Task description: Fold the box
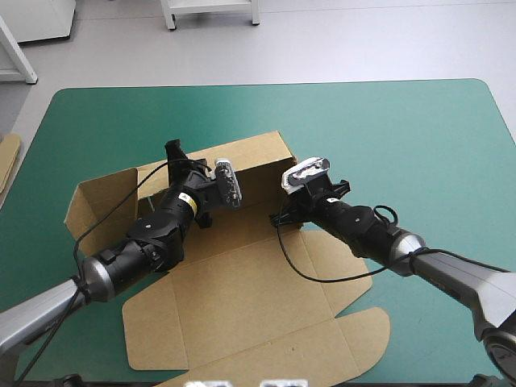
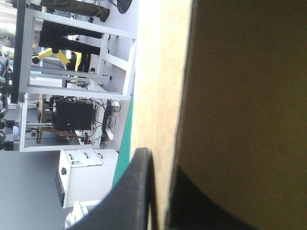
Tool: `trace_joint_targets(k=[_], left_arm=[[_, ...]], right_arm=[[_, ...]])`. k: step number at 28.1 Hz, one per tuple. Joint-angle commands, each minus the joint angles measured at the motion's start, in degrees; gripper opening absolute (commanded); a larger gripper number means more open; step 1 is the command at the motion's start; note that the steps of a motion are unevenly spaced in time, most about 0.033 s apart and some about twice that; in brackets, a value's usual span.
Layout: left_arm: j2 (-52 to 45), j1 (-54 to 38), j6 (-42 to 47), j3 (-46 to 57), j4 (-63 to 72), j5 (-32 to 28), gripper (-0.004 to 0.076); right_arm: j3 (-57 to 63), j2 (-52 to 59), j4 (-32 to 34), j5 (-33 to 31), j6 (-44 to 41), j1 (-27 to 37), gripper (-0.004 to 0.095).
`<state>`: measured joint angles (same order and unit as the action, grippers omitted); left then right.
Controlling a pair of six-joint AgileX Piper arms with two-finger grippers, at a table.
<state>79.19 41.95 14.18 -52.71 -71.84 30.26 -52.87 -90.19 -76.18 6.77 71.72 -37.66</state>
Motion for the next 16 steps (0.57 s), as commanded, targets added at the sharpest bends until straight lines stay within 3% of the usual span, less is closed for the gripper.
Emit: trace_joint_targets(k=[1,5,8,10,11,13,16], left_arm=[[-0.27,0.11,2.68,0.35,7.02,2.6,-0.0008],[-0.38,0.11,2.68,0.35,8.84,2.72,0.0006],[-0.73,0.77,2.44,0.12,10.92,3.01,0.0113],[-1.46,1.76,1.59,0.12,11.6,3.56,0.0229],[-2.0,2.78,1.59,0.12,11.6,4.1,0.034],[-2.13,3.43,1.59,0.12,11.6,4.69,0.0409],[-2.21,4.71,1.7,0.12,11.98,5.96,0.0433]], right_arm=[[-1.58,1.99,0.59,-1.76,-0.04,-0.04,0.0],[-1.58,1.99,0.59,-2.29,-0.92,-0.04,0.0],[-1.58,1.99,0.59,-2.29,-1.14,-0.04,0.0],[-1.58,1.99,0.59,-2.29,-1.37,-0.04,0.0],[-1.58,1.99,0.59,-2.29,-1.62,-0.04,0.0],[-1.58,1.99,0.59,-2.29,-1.79,-0.04,0.0],[-1.58,1.99,0.59,-1.91,-2.05,-0.04,0.0]])
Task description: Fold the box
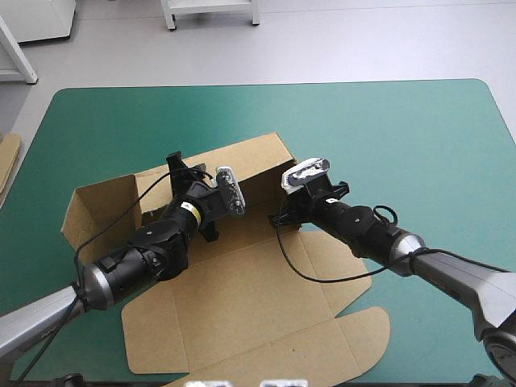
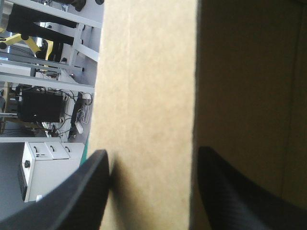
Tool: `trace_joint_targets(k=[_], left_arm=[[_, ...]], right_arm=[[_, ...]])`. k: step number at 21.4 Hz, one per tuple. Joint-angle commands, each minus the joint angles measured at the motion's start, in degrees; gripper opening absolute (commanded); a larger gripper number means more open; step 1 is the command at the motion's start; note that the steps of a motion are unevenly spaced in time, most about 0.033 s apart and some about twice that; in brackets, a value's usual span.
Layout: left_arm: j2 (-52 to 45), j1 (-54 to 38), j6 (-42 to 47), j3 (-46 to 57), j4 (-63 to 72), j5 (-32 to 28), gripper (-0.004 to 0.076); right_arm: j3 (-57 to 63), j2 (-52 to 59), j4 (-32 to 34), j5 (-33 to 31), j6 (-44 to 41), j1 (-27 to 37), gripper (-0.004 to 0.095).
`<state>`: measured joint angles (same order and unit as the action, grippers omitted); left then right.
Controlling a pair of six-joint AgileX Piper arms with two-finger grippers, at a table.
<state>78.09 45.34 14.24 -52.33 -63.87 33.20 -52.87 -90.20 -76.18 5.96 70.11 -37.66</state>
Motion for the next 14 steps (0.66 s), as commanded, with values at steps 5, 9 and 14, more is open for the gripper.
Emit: trace_joint_targets(k=[5,9,14], left_arm=[[-2.89,6.68,1.8,-0.39,3.13,6.32,0.0433],[-4.91,10.11,2.66,-1.26,0.3,12.95,0.0433],[-6.68,11.02,2.66,-2.44,-0.59,15.43,0.0433]], right_arm=[[-1.58,2.01,0.33,-0.01,-0.43,-0.04,0.0],[-1.58,2.01,-1.15,-0.01,-0.43,-0.04,0.0],[-1.58,2.01,-1.64,-0.27,-0.65,-0.04,0.0]])
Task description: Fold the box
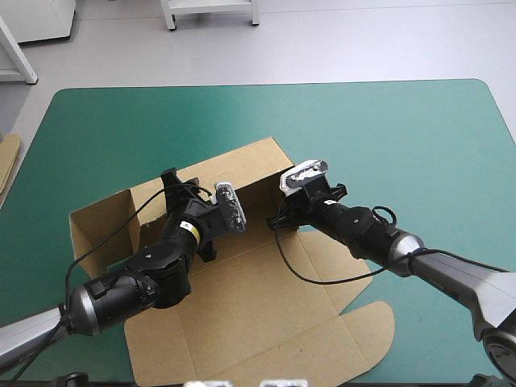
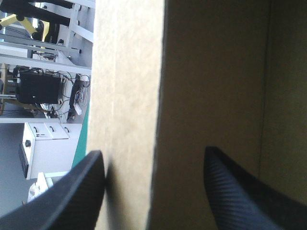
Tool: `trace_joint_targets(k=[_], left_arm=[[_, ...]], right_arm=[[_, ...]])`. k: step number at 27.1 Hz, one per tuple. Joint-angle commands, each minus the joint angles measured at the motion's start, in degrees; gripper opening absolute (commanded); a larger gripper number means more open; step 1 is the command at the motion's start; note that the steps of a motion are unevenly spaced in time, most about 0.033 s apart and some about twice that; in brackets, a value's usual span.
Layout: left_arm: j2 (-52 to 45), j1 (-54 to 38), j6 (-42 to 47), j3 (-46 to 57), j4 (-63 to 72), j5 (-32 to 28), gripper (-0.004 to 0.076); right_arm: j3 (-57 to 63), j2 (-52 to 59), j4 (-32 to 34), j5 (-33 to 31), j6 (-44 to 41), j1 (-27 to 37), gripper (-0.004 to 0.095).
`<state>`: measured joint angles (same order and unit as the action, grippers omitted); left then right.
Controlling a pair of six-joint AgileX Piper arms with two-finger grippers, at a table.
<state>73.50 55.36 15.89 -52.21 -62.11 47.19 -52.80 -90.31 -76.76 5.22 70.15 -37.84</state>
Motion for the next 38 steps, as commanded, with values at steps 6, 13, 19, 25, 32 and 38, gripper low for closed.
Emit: trace_joint_targets(k=[6,13,19,25,32,38], left_arm=[[-2.18,0.98,1.01,-8.62,1.42,3.01,0.0433],[-2.18,0.98,0.74,-12.69,17.17,4.59,0.0433],[-3.66,0.98,-0.54,-21.19,33.19,6.13,0.0433],[-4.3,0.88,-0.76,-25.33,30.12,9.45,0.0433],[-4.44,0.66,2.51,-26.01,18.43,14.14,0.0433],[-6.21,-5.86,4.48,-27.17,19.9,12.94,0.0432]], right_arm=[[-1.65,2.12,-1.86,0.98,-0.69,0.14,0.0],[-1.65,2.12,-2.45,1.82,-0.9,0.48,0.0],[-1.65,2.12,-3.37,-0.38,-0.78,3.28,0.0],[-1.65,2.12,-3.63,-2.24,-0.89,6.11,0.0],[-1.65,2.12,-3.63,-5.22,-2.11,10.12,0.0],[-1.65,2.12,-3.26,-8.82,-2.22,13.49,0.0001]])
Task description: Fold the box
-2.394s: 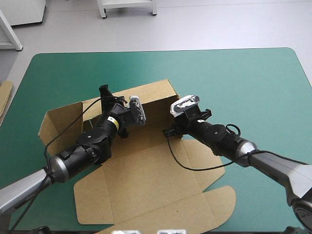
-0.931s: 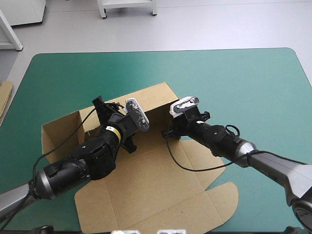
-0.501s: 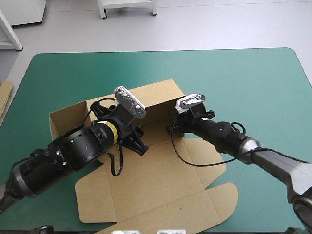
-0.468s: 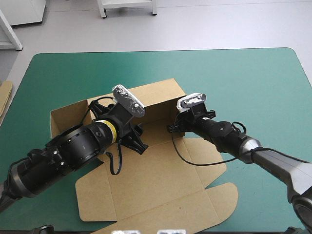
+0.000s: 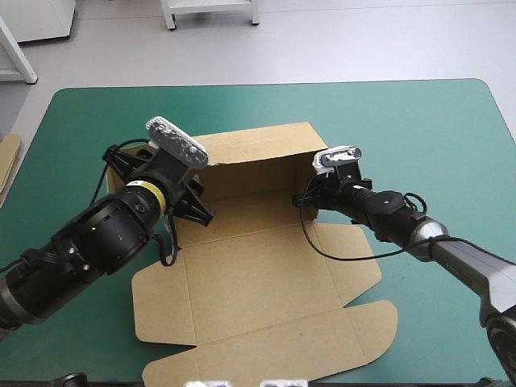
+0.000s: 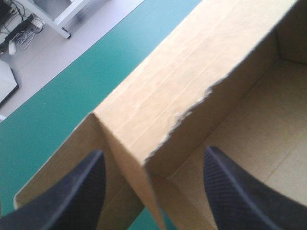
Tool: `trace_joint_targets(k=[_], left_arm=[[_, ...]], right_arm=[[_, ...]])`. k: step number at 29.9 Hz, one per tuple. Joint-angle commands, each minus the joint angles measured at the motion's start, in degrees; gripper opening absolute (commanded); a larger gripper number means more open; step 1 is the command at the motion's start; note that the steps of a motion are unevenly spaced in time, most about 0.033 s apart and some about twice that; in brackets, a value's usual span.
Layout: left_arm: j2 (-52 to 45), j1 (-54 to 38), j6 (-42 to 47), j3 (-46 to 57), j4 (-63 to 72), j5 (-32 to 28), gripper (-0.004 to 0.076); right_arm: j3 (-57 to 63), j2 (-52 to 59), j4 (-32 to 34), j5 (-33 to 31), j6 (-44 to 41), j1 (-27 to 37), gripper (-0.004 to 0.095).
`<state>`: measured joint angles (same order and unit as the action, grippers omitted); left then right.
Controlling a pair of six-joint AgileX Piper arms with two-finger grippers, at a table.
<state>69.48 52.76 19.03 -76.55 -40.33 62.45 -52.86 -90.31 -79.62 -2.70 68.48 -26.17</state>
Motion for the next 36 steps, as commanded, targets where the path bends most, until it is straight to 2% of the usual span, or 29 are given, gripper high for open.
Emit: trace_joint_targets(k=[1,4,7,10,12,14,18,21,26,31,33,36], left_arm=[[-2.35,-4.88,1.34,-3.54,-1.09,-2.32,0.043],[-2.46,-12.43,-1.48,-5.51,3.38,-3.64,0.043],[-2.46,-23.41,-6.06,-6.11,11.72,-7.43,0.04],[-1.27,-35.22,-12.93,-6.11,24.34,-10.72,0.0381],[0.34,-43.19,-18.31,-6.11,32.55,-12.23,0.0382],[1.87,-49.36,-23.06,-6.11,39.17,-13.19,0.0382],[4.86,-59.29,-28.6,-6.11,48.48,-13.68,0.0382],[7.01,-64.72,-31.05,-6.11,54.14,-13.68,0.0381],[10.55,-71.0,-37.61,-6.11,67.01,-12.33,0.0381],[13.51,-71.81,-38.98,-6.11,68.25,-11.08,0.0381],[14.47,-71.81,-38.98,-6.11,68.38,-11.2,0.0381],[14.7,-71.81,-39.08,-6.11,68.38,-12.09,0.0382]], right_arm=[[-1.6,2.12,-0.31,-1.33,-0.54,2.44,0.0001],[-1.6,2.12,1.08,-2.11,-0.93,4.18,0.0001],[-1.6,2.22,6.78,-4.0,-6.44,5.84,0.0001],[-1.7,2.22,14.55,-6.92,-14.26,8.01,0.0002],[-1.83,2.22,22.14,-8.89,-20.86,9.15,0.0002],[-2.57,2.22,29.63,-11.32,-27.72,10.0,0.0001],[-5.27,2.52,40.5,-17.83,-37.71,11.31,0.0001],[-8.42,3.41,44.13,-24.34,-41.98,12.95,0.0001],[-15.38,5.67,46.61,-36.61,-46.43,16.72,0.0001],[-23.39,6.27,47.72,-52.04,-49.94,20.47,0.0001],[-25.89,6.27,48.74,-56.05,-50.83,21.36,0.0001],[-29.48,6.27,49.72,-58.56,-52.33,22.09,0.0001]])
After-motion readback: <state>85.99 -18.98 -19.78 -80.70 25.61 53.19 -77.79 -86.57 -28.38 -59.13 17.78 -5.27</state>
